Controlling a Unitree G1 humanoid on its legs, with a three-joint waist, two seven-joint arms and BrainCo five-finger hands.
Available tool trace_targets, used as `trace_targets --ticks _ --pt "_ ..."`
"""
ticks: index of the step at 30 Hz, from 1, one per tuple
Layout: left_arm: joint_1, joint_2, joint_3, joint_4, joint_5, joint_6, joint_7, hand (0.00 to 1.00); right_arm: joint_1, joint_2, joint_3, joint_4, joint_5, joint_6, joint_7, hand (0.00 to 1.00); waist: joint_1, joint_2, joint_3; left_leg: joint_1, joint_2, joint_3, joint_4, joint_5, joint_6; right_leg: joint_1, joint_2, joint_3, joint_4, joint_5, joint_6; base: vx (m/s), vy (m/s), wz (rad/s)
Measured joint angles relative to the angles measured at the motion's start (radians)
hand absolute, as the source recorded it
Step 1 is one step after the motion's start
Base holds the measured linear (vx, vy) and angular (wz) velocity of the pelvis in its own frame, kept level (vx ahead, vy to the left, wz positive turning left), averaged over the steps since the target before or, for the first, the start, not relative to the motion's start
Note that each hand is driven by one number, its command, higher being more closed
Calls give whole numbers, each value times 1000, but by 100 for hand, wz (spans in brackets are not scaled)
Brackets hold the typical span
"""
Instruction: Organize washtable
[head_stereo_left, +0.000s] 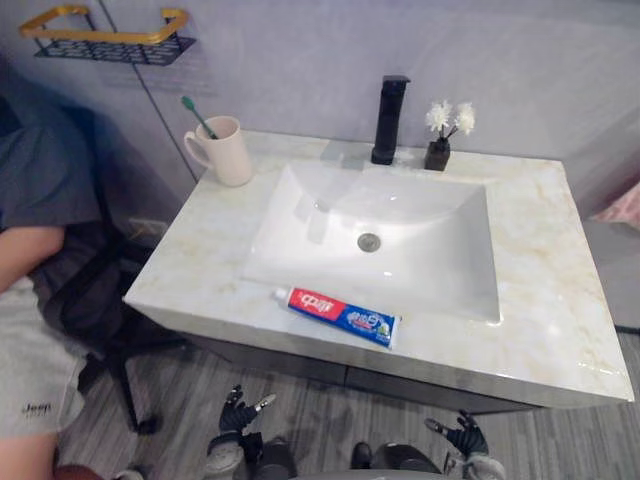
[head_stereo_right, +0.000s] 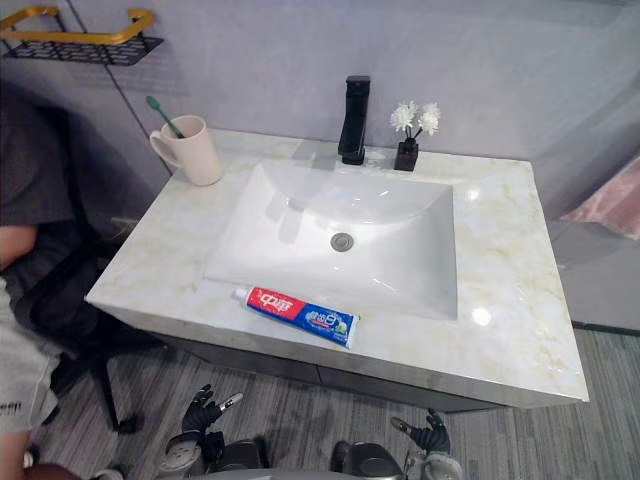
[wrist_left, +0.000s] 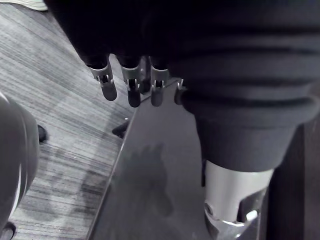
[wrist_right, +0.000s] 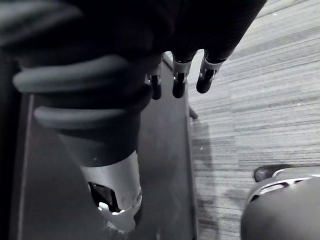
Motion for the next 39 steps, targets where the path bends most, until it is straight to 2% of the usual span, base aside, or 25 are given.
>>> trace_targets --ticks 2,3,5,7,8,16,23,25,27,28,31,33,36,39 --pt "4 17 1 4 0 1 0 0 15 7 0 -1 0 3 -1 0 -3 -17 -15 27 -25 12 -21 6 0 27 -24 28 -14 -1 30 130 210 -32" --pt "1 34 1 5 0 -2 0 0 29 10 -1 3 0 5 -1 0 -3 -41 -35 71 -62 41 -109 38 28 32 -60 43 -53 14 57 171 200 -13" --pt "-5 45 1 10 2 -2 0 0 29 13 -19 7 -1 5 -1 0 -8 -51 -42 82 -92 51 -150 65 47 35 -84 47 -81 30 79 187 218 -4" --pt "-3 56 0 33 4 0 0 0 27 13 -38 20 -1 5 -1 0 -7 -53 -42 106 -119 51 -170 68 51 69 -107 46 -121 46 104 94 149 6" --pt "48 75 -31 80 43 8 -1 0 -17 -3 -17 68 -1 5 0 0 1 -44 -18 232 -193 34 -375 163 110 148 -144 39 -222 100 142 21 36 2" --pt "48 75 -42 77 31 8 -4 0 -16 -3 -19 68 10 5 2 0 1 -43 -18 242 -193 40 -370 163 110 156 -143 45 -220 100 142 0 0 -2" --pt "50 54 -80 55 -130 10 -53 0 -8 -8 -48 47 129 6 8 0 4 -35 -13 282 -193 22 -370 166 108 195 -144 32 -205 99 141 -49 -9 4" --pt "59 56 -44 55 -168 13 -72 0 -3 -10 -82 20 142 6 18 0 4 -34 -12 282 -193 12 -370 169 110 195 -146 24 -196 97 141 -90 -16 16" --pt "75 73 70 38 -196 20 -70 0 13 -24 -120 -21 157 6 25 0 7 -35 -11 281 -196 -8 -372 172 108 196 -151 2 -179 84 141 -80 -12 27" --pt "82 85 94 33 -195 20 -68 0 14 -28 -126 -28 157 7 24 0 9 -35 -11 281 -196 -10 -374 173 108 195 -152 0 -176 80 144 -80 -13 22" --pt "119 159 184 -19 -192 22 -62 0 32 -39 -139 -93 156 5 26 0 16 -34 -12 275 -196 -21 -375 173 103 194 -154 -20 -169 66 144 -58 -14 16" --pt "131 200 251 -137 -183 27 -47 0 49 -42 -147 -115 155 6 24 0 36 -33 -13 263 -196 -35 -375 173 103 192 -154 -33 -172 63 141 -19 -11 20" --pt "147 223 292 -309 -153 29 -28 0 89 -42 -146 -149 152 6 27 0 39 -32 -17 251 -199 -52 -374 174 102 192 -162 -55 -175 64 139 31 -8 24" --pt "150 239 315 -616 -105 29 0 0 127 -41 -144 -175 135 5 27 0 44 -28 -23 247 -203 -68 -368 182 107 205 -164 -74 -184 68 142 89 -11 16"
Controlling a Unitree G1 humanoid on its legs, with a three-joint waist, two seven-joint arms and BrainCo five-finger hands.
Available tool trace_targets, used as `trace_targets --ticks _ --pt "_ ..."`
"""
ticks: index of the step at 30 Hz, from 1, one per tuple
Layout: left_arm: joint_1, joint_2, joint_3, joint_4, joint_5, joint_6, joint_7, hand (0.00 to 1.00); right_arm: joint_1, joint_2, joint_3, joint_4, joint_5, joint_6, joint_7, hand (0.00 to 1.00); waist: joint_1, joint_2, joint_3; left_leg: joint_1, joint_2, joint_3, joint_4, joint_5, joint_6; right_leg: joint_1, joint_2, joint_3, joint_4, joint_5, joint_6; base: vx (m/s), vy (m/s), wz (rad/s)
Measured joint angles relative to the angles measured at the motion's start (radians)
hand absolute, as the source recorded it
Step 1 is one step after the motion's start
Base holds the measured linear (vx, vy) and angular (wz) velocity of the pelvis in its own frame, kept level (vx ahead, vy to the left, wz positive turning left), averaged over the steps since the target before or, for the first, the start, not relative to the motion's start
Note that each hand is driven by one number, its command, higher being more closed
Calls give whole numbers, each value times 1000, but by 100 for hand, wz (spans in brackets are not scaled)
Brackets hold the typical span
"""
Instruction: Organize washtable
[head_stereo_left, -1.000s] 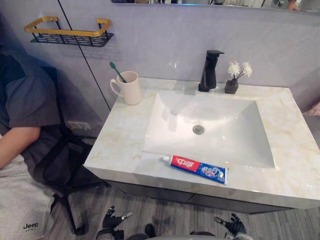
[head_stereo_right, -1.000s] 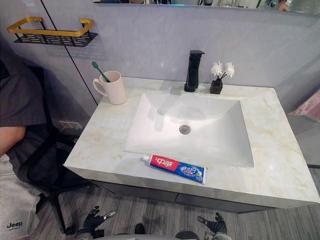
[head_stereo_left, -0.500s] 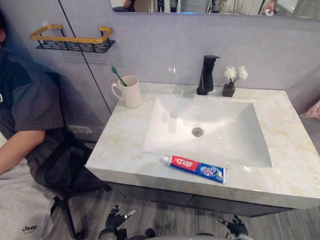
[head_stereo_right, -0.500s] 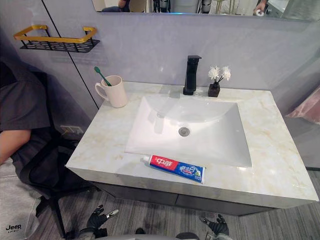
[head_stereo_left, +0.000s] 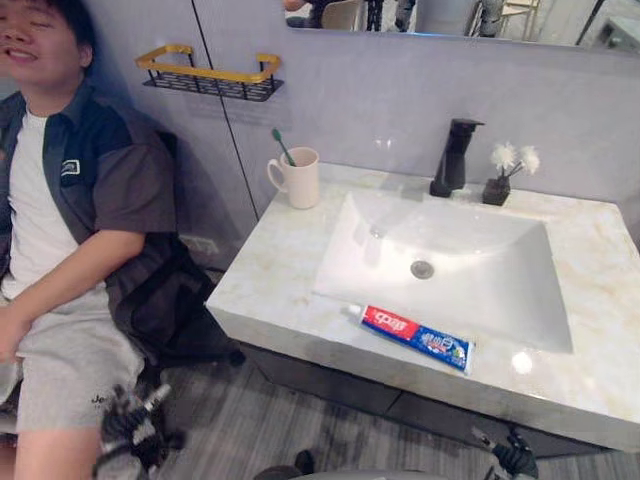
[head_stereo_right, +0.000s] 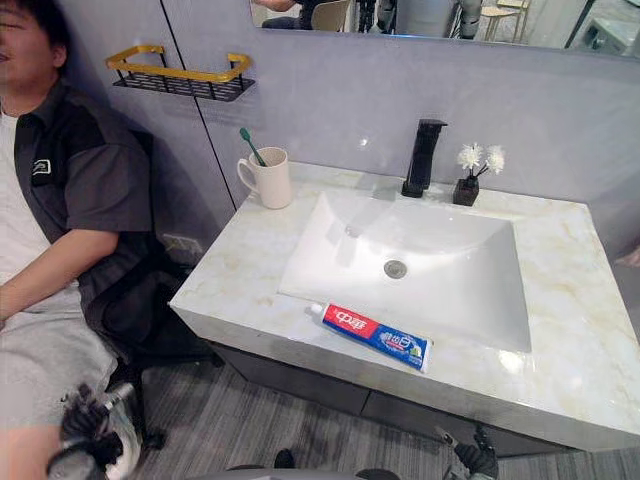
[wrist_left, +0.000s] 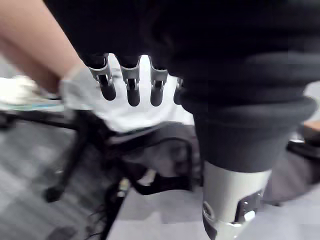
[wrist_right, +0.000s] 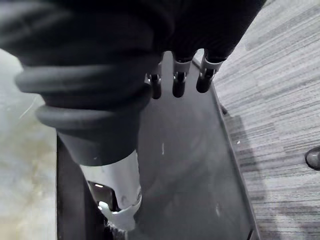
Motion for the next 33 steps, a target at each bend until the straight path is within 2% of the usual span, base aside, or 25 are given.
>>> trace_targets --ticks 2,6,7,9,10,11,13,17,19,22,27,33 --pt "-12 22 -7 -213 60 -4 15 0 18 0 0 0 -13 0 1 0 7 2 -16 -5 -2 -6 1 3 2 2 0 0 -4 0 0 82 -16 4" --pt "-87 67 -88 -477 207 -29 48 0 35 1 -1 0 -16 1 2 0 11 5 -22 -11 -10 -25 30 -2 3 17 -4 -5 -3 3 -3 45 -13 10" --pt "-97 82 -121 -527 252 -31 50 0 36 1 0 0 -17 1 3 0 10 7 -23 -10 -9 -26 32 -5 3 18 -4 -4 -2 3 -3 -30 3 3" --pt "-163 133 -289 -611 387 -47 52 0 32 1 1 2 -17 1 23 0 9 12 -26 -19 -8 -31 41 -8 0 16 -2 -4 -3 2 -4 -68 -5 3" --pt "-182 141 -333 -613 420 -54 44 0 29 1 2 3 -17 1 25 0 7 14 -27 -19 -7 -33 41 -8 0 16 -1 -3 -3 2 -4 -123 -12 3" --pt "-221 160 -445 -613 471 -61 36 0 20 -1 10 8 -17 1 34 0 -8 18 -32 -17 -6 -37 42 -8 0 14 1 -2 -2 2 -4 -117 -8 2" --pt "-262 182 -564 -605 510 -66 2 0 16 -9 41 8 -17 0 46 0 -29 25 -41 -16 -4 -38 41 -8 0 13 3 1 -1 2 -4 -114 -9 0" --pt "-374 191 -740 -519 548 -91 -70 0 -4 -19 75 25 -18 0 67 0 -43 38 -54 -16 7 -13 40 -5 -5 -12 16 31 15 3 -6 -88 -10 -18" --pt "-411 193 -797 -478 562 -96 -94 0 -15 -19 83 50 -17 1 69 0 -47 38 -54 -16 11 -13 38 -1 -8 -13 18 32 14 6 -11 -47 -13 -7" --pt "-429 241 -915 -396 563 -104 -158 0 -19 -19 86 67 -17 1 73 0 -59 31 -54 -8 21 -5 26 3 -12 -13 31 42 2 14 -20 -22 -29 -10" --pt "-434 258 -955 -319 586 -102 -220 0 -22 -20 88 88 -17 1 87 0 -80 13 -43 -1 29 8 25 3 -12 -11 33 53 -9 19 -21 -3 -16 -12" --pt "-477 255 -988 -250 644 -97 -221 0 -22 -19 91 105 -17 3 88 0 -95 -6 -27 0 26 10 23 3 -12 -3 34 56 -30 27 -21 -2 0 -1"
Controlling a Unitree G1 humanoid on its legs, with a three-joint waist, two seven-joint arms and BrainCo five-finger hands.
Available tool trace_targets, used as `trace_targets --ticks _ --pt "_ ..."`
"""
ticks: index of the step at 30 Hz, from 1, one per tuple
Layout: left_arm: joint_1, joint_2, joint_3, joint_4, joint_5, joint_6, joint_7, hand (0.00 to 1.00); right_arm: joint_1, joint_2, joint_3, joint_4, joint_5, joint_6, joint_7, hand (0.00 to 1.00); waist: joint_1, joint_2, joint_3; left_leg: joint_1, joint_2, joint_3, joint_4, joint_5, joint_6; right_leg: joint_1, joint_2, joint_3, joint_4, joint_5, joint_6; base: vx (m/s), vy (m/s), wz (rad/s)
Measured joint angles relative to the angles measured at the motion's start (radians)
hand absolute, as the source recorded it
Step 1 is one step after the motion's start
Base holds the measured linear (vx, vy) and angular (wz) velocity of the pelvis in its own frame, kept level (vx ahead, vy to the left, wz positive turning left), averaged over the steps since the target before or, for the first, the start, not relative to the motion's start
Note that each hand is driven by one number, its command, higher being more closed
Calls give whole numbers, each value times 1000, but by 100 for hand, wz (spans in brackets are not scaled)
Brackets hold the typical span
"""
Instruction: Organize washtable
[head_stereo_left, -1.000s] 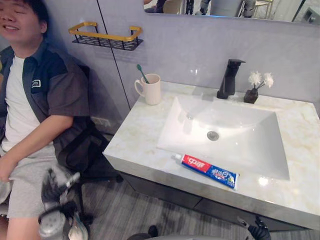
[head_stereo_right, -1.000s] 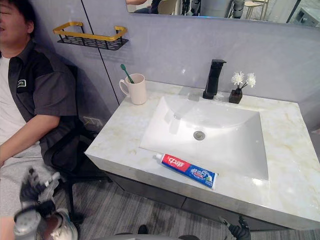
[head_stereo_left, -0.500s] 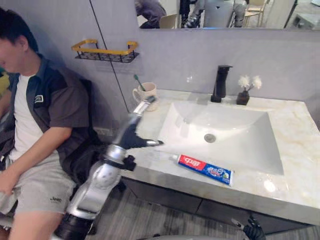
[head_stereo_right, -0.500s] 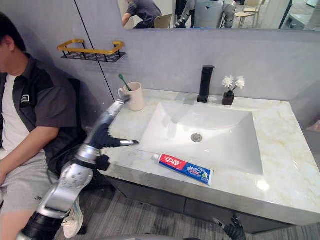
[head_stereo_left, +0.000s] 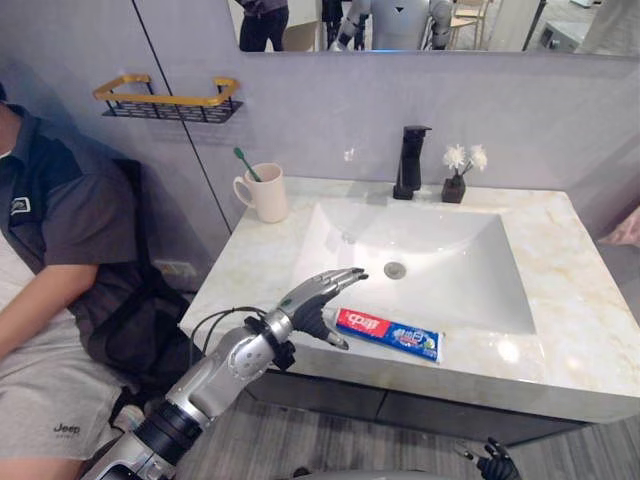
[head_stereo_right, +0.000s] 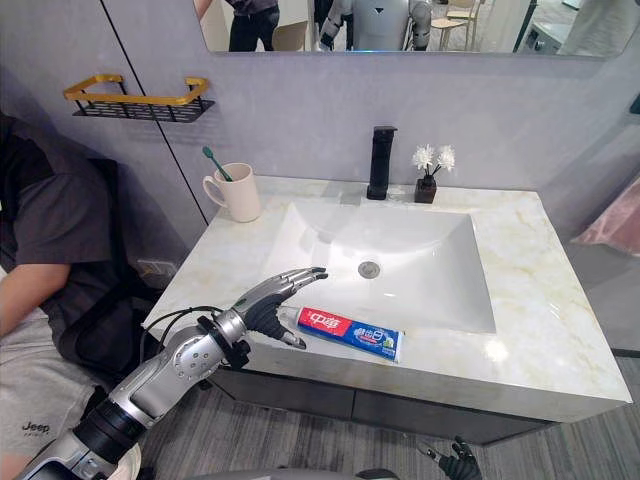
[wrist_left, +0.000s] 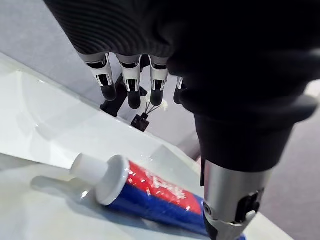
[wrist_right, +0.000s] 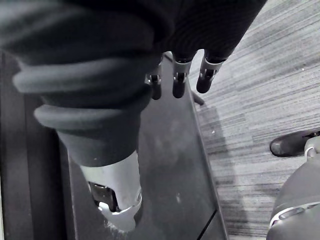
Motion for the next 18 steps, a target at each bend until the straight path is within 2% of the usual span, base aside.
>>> trace_targets --ticks 11,17,18 --pt "-73 -34 -26 83 54 21 8 0 -19 0 37 0 0 1 1 0 -7 17 13 9 2 16 -16 0 0 0 1 10 -13 7 -1 -11 -1 -4" --pt "-121 -52 -34 154 90 27 28 0 -27 0 38 0 0 4 0 0 -30 18 19 9 0 25 -20 -1 -1 -3 2 21 -22 9 2 -8 -6 -5" --pt "-129 -55 -35 158 94 27 29 100 -29 0 38 0 0 4 0 0 -30 19 20 9 0 25 -20 -1 -1 -4 4 23 -23 10 2 -7 -16 -7"
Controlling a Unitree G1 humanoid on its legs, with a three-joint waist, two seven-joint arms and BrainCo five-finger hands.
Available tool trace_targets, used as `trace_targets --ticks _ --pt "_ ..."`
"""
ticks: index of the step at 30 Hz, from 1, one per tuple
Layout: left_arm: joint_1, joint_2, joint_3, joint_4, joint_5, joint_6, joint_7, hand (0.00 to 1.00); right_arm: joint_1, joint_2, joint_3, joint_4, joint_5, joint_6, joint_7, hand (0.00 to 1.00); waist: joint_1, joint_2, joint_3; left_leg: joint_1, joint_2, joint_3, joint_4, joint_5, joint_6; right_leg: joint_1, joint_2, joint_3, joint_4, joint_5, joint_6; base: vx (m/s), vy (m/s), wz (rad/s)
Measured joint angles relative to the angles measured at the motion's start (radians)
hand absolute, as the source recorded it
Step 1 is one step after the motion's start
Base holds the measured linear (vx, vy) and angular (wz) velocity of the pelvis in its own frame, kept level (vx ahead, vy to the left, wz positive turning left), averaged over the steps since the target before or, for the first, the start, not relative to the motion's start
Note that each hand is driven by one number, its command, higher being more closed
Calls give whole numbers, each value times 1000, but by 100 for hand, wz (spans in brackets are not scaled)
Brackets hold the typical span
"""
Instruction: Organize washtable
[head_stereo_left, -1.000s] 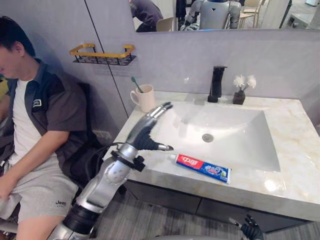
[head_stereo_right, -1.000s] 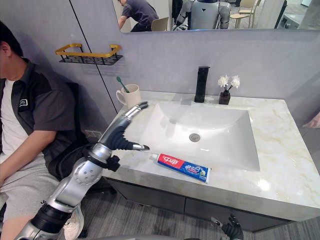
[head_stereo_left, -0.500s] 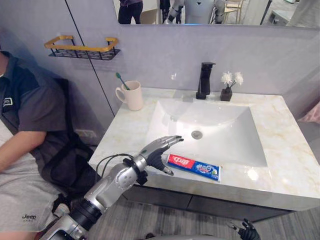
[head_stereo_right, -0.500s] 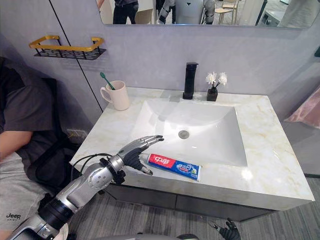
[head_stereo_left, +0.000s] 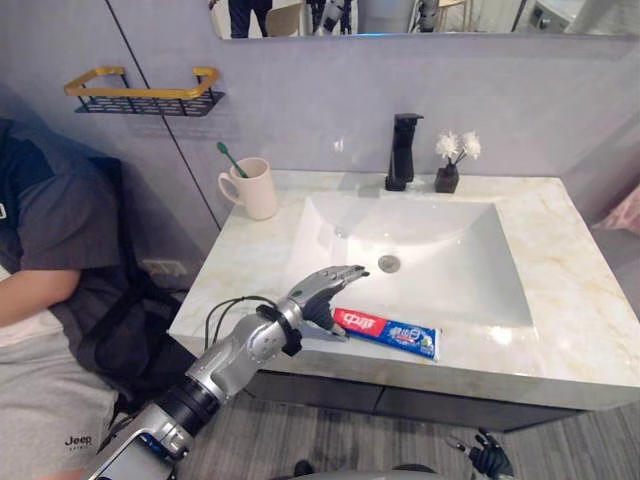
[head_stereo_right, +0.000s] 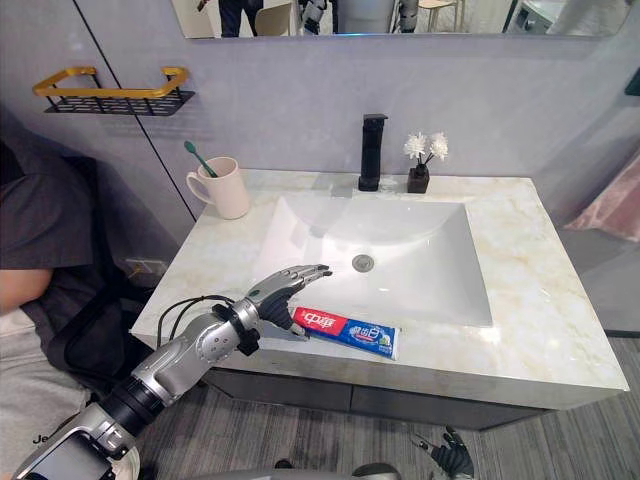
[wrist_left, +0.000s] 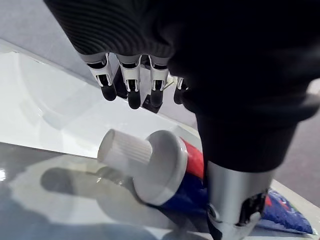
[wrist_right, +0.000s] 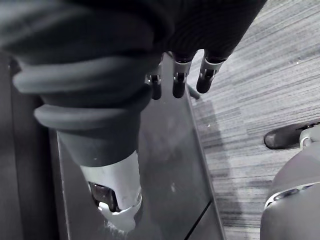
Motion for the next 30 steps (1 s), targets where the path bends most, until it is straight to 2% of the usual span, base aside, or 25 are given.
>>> trace_targets --ticks 8,12,17,20,25,27,28,30 --pt "-46 -24 -54 100 78 -4 11 100 -9 -7 -1 0 -1 3 -1 0 -12 8 7 -11 2 16 0 -3 -1 -16 3 15 -4 4 0 -13 -7 -6" --pt "-47 -12 -46 114 80 -9 15 100 -9 -23 -6 -1 -1 3 -3 0 -24 14 8 -15 3 32 0 -7 0 -29 3 33 -4 7 1 -13 -2 -13" --pt "-48 -7 -35 113 85 -9 14 100 1 -29 -43 -1 0 3 -11 0 -25 23 10 -15 4 47 0 -10 0 -35 3 51 -6 11 2 -2 -7 -11" --pt "-39 -5 -27 102 84 -4 15 100 1 -28 -101 -1 0 3 -35 0 -26 29 10 -15 4 54 0 -11 0 -38 3 57 -6 12 2 -12 -10 -7" --pt "8 -4 11 59 76 13 15 100 8 -5 -307 -51 10 19 -118 0 -28 31 10 -14 5 57 0 -13 0 -38 3 60 -4 12 2 -4 -2 -1" --pt "59 -9 48 5 75 33 15 100 10 12 -442 -135 14 28 -155 0 -23 32 9 -14 8 69 0 -23 1 -47 3 82 1 11 2 -24 4 -15" --pt "77 -13 60 -11 74 35 16 100 10 14 -470 -172 18 32 -165 0 -23 32 9 -13 8 73 0 -24 1 -49 3 86 2 11 3 -20 12 -22" --pt "135 -45 99 -59 53 41 16 100 13 16 -555 -367 22 44 -213 0 -23 29 11 -14 6 86 0 -28 5 -62 2 100 13 9 6 -13 10 -18"
